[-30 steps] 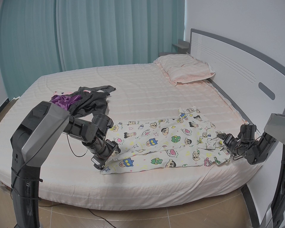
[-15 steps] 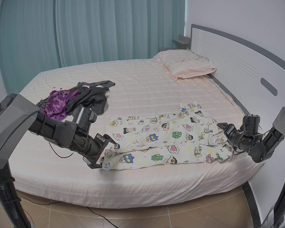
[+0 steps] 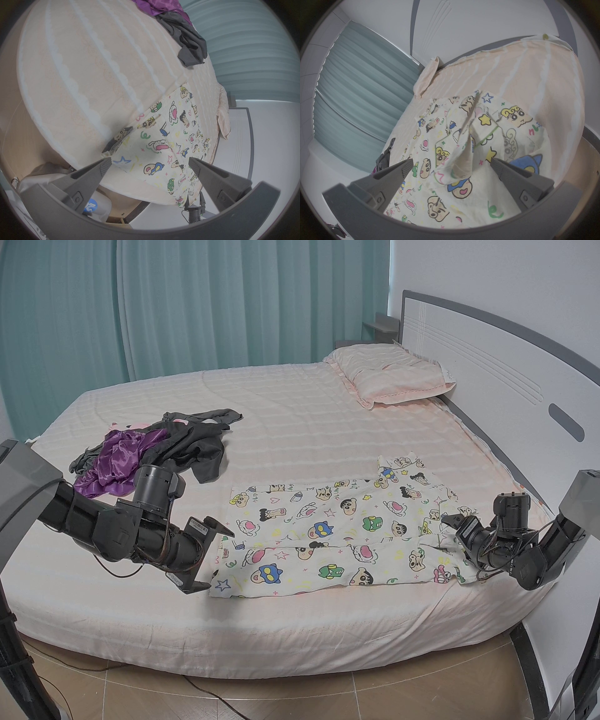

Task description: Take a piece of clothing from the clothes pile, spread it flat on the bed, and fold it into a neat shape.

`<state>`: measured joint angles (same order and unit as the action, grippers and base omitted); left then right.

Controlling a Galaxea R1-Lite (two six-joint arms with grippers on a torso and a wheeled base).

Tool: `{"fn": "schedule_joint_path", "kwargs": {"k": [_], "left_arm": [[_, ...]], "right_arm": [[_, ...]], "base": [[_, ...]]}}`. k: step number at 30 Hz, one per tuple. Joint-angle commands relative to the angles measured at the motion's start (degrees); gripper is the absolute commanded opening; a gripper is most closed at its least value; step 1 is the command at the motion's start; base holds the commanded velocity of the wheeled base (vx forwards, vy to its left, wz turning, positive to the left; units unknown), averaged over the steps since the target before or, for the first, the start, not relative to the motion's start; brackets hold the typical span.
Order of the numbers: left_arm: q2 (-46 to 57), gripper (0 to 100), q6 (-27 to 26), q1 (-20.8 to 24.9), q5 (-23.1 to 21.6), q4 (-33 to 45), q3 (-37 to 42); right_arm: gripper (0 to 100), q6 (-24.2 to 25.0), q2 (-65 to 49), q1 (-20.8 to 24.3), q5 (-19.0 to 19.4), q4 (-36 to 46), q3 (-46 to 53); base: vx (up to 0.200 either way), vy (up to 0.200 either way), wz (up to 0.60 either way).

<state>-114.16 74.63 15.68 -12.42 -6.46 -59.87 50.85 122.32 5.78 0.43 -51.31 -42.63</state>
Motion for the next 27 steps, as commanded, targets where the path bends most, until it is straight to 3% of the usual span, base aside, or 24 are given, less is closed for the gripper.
{"fn": "schedule_joint_path", "kwargs": {"k": [1,13,18,23,27], "left_arm": [[0.4,100,0.6,0.6,-0.1,-0.1,1.1],[-0.5,100,0.6,-0.8,-1.7,-5.8,3.7],[-0.3,100,0.6,-0.8,-1.8,-8.5,5.8],[-0.6,100,0.3,-0.8,-1.8,-9.5,7.1],[-0.6,100,0.3,-0.6,-1.8,-9.6,7.3]], "right_arm": [[100,0.7,3.7,-1.0,0.0,0.5,-2.2],[100,1.7,3.9,-2.2,-0.7,0.2,-4.0],[100,4.3,6.5,-1.6,-1.0,0.9,-9.0],[100,3.5,6.8,-1.5,-2.0,5.2,-9.3],[100,-0.2,5.8,-1.8,-4.2,4.8,-8.4]], "base": [[0.0,0.0,0.0],[0.0,0.0,0.0],[0.0,0.0,0.0],[0.0,0.0,0.0],[0.0,0.0,0.0]]}}
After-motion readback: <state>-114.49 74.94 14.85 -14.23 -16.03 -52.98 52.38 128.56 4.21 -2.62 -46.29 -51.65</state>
